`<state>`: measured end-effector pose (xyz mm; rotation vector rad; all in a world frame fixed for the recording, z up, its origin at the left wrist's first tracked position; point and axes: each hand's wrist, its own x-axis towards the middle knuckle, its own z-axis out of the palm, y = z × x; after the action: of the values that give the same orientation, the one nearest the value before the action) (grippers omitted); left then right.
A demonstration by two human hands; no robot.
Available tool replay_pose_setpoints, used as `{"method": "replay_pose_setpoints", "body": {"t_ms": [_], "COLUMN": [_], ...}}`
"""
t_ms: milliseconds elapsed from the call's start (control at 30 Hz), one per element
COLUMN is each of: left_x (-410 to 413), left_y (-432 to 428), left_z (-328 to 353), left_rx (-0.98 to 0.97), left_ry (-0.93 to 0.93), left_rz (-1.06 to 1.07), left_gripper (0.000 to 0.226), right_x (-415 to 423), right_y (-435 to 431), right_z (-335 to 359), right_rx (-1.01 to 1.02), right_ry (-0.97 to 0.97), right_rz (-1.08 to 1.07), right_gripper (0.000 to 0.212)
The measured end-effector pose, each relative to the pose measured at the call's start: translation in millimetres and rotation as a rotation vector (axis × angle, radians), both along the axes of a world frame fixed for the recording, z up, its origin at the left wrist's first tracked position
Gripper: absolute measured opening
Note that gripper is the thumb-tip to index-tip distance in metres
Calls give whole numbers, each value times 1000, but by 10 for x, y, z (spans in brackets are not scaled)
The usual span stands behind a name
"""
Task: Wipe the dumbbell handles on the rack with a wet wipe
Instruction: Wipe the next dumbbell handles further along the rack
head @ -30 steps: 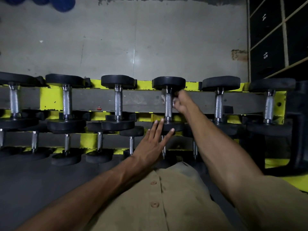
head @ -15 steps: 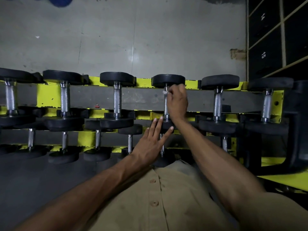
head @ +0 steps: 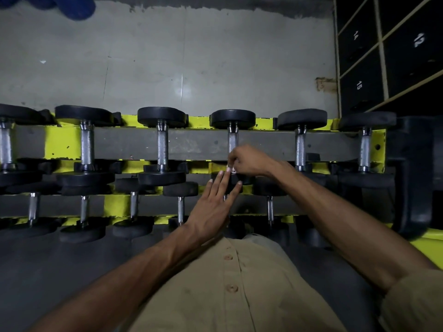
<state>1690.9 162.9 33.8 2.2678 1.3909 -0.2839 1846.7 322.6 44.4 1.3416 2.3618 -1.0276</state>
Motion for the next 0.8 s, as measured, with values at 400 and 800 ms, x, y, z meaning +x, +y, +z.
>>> {"method": "replay_pose_setpoints", "body": {"t_ms": [400,800], "left_x": [921,1983], "left_y": [137,148], "left_z": [47,-39], "left_rx": [186,-13], "left_ry": [-209,-49], "left_rz": [-188,-16], "left_gripper": [94,105], "right_x": [1459,2117], "right_y": [-134,-27], "right_z": [260,166], "right_rx": [204,428], "right_ry": [71,-209], "right_rz": [-442,398], "right_gripper": [9,26]}}
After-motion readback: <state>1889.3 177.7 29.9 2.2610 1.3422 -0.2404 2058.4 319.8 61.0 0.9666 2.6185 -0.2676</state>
